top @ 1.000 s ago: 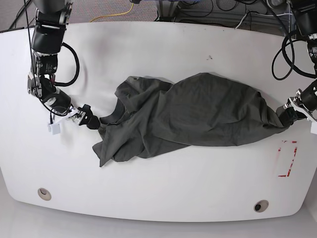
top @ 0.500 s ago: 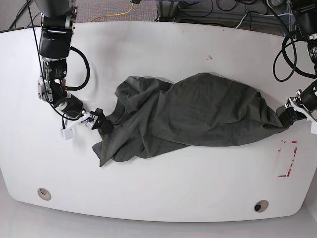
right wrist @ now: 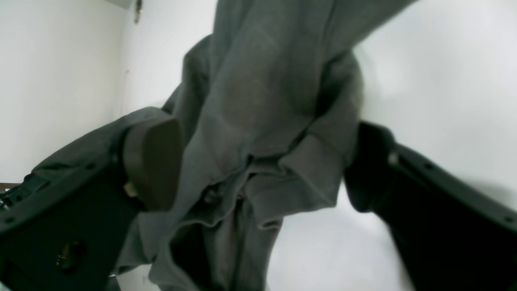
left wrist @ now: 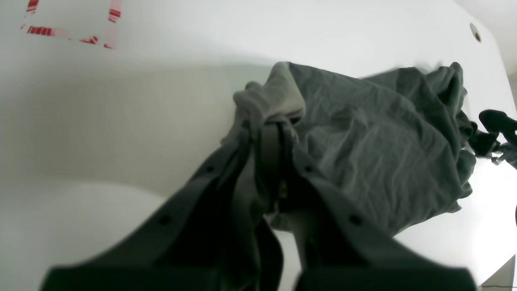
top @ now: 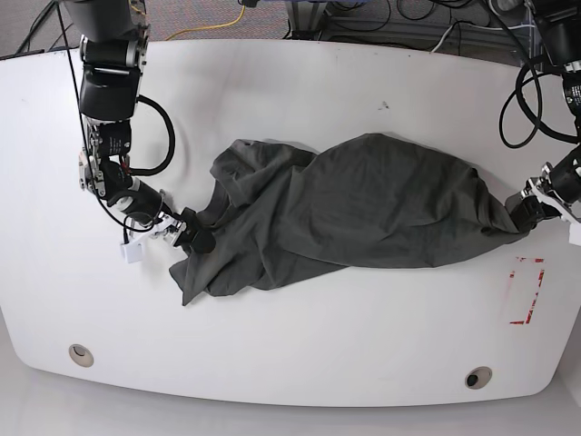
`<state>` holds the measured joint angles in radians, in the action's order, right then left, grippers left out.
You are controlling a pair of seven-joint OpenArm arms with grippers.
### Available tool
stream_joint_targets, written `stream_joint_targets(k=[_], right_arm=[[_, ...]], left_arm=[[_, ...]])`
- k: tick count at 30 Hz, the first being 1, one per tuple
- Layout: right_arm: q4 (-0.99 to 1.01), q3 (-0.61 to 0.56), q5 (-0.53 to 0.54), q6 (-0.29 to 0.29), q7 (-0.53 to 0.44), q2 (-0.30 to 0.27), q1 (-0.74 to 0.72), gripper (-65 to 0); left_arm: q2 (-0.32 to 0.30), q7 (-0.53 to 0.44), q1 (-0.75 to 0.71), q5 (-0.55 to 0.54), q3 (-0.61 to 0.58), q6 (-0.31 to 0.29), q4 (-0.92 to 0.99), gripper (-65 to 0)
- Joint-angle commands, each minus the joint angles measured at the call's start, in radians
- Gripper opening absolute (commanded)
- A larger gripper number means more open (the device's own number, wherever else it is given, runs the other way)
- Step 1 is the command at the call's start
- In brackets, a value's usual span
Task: Layout the t-shirt on the table in an organized manner, then fold the t-shirt properly
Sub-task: 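Lower the shirt onto the table with both grippers still holding its ends, then lift the grey shirt with both grippers and stretch it between them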
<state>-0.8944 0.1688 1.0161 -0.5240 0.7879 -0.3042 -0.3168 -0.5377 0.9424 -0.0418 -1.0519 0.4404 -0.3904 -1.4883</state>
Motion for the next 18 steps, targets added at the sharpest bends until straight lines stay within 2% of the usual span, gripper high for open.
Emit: stream_joint_targets(k=[1,10,12,18], right_arm=[[-0.007,0.002,-0.007,0.003,0.003,-0.011,-0.020,-22.0],[-0.006,0.002,-0.007,0.005,-0.011,-0.011,-0.031,-57.2],[-0.006,0.001,-0.007,0.005,-0.011,-0.013,-0.032,-62.5],[-0.018,0.001,-0.006,0.009,0.000,-0.017,-0.041,-64.8]], left_arm=[[-0.020,-0.024,0.013,-0.021,0.010,-0.008,-0.015,-64.9],[-0.019,-0.024,0.018,-0.021,-0.013,-0.008,-0.015,-64.9],[-0.019,-0.024,0.018,-0.021,-0.036,-0.008,-0.015,-64.9],[-0.019,-0.024,0.020,-0.021,-0.050,-0.008,-0.015,-64.9]])
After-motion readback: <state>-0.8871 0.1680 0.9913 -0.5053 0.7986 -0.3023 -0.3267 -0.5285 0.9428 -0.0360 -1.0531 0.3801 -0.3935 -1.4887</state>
